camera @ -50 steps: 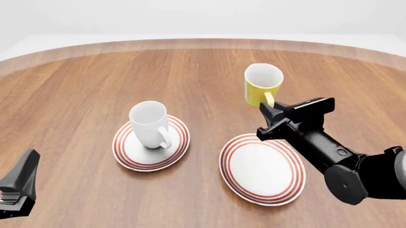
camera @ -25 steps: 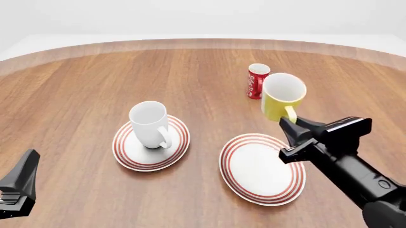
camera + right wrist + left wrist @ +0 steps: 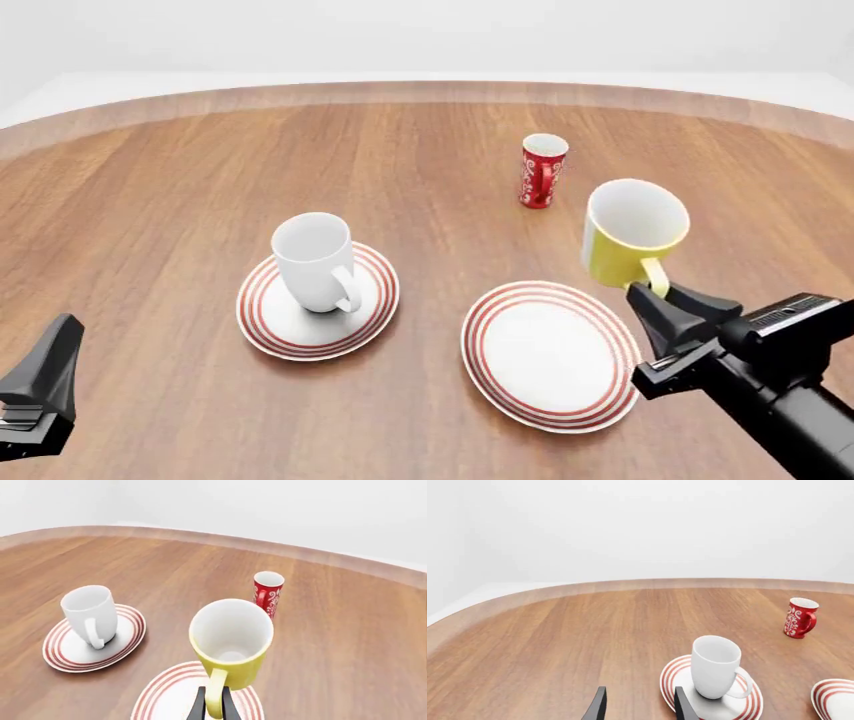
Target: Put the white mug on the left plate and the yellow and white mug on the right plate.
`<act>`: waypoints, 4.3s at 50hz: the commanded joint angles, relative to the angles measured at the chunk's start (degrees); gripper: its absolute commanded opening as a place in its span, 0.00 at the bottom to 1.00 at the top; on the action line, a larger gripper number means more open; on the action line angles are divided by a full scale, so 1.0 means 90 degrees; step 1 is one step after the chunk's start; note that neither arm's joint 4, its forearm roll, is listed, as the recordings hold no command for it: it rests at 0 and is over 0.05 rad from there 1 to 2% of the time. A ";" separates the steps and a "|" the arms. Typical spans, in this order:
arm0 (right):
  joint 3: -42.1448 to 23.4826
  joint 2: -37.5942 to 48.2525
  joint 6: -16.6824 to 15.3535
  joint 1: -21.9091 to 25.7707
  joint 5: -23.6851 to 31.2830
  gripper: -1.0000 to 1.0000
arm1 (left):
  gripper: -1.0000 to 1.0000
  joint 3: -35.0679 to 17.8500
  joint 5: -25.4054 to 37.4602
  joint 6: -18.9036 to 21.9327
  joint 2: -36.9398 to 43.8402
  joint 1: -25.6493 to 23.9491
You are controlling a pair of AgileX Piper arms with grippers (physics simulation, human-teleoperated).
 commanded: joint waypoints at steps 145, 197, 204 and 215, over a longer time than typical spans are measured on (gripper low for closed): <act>0.0340 0.4443 0.0520 0.0768 -0.3181 1.00 | 1.00 0.0000 0.0000 0.0000 0.0000 0.0000; 0.0344 0.1202 0.0301 0.0394 -0.0158 1.00 | 1.00 0.0000 0.0000 0.0000 0.0000 0.0000; 0.0344 0.0142 0.0258 0.0257 0.0814 1.00 | 1.00 0.0000 0.0000 0.0000 0.0000 0.0000; 0.0344 -0.1157 0.0194 0.0060 0.1996 1.00 | 1.00 0.0000 0.0000 0.0000 0.0000 0.0000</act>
